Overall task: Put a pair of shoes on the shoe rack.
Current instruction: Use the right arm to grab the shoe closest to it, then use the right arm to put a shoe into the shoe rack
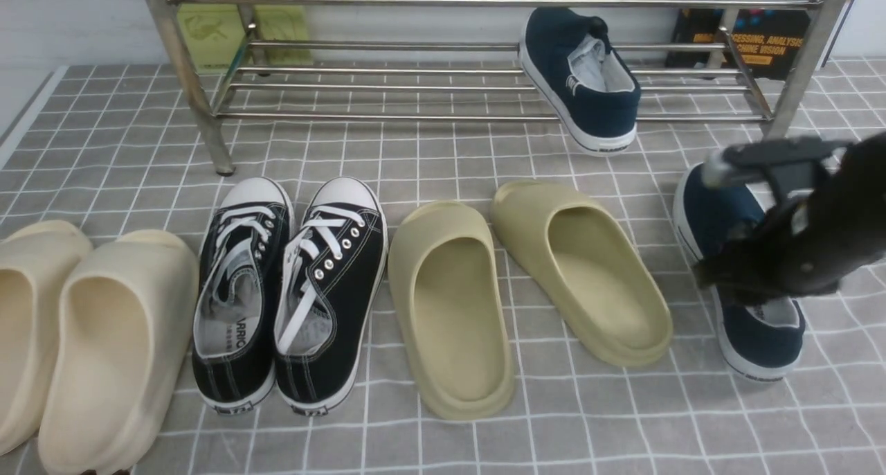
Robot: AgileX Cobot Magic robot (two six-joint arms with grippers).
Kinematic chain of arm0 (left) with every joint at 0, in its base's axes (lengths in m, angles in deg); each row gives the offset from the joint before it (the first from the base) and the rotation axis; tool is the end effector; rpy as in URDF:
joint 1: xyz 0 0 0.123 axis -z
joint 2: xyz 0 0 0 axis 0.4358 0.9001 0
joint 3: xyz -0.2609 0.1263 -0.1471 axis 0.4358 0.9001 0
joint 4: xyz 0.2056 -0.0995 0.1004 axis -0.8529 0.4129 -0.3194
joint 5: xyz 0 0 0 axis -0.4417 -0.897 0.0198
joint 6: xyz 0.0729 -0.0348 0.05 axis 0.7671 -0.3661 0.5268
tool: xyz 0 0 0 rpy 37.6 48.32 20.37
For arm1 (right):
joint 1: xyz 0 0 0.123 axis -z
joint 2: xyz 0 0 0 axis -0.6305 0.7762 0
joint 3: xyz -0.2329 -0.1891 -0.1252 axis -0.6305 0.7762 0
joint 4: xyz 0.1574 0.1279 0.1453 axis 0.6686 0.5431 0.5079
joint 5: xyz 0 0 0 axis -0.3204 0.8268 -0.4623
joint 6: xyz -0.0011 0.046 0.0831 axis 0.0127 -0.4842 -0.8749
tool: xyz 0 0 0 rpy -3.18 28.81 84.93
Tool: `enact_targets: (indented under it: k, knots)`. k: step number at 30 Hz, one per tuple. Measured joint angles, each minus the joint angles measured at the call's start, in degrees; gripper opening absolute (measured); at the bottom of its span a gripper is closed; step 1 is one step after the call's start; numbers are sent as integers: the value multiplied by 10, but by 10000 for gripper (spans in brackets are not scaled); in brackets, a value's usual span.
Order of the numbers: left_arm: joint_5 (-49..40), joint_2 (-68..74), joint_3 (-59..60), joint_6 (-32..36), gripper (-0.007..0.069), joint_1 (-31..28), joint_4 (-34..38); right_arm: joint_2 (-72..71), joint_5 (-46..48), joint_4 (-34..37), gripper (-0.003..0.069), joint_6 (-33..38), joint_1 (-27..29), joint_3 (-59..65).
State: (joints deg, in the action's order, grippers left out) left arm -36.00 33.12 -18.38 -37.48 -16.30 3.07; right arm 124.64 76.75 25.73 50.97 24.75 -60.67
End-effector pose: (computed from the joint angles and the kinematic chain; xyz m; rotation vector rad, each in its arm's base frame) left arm 0.0125 -0.0049 0.1664 -0.0142 1.9099 -0.2769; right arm 0.3192 0.0757 0.2370 -0.0802 2.6900 0.0501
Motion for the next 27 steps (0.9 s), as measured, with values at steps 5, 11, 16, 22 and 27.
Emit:
enact_targets:
  k: [5, 11, 16, 22, 27]
  knots:
    - [0, 0, 0, 0, 217, 0, 0, 49, -31, -33, 73, -39, -2, -6]
    - [0, 0, 0, 0, 221, 0, 0, 0, 95, -44, 26, -35, -11, -49]
    - [0, 0, 0, 0, 227, 0, 0, -42, 182, -33, 26, 14, -16, -140]
    - [0, 0, 0, 0, 232, 0, 0, 17, 166, -34, 26, 42, -7, -264]
    - [0, 0, 0, 0, 234, 0, 0, 130, 160, -41, 26, 49, 4, -367]
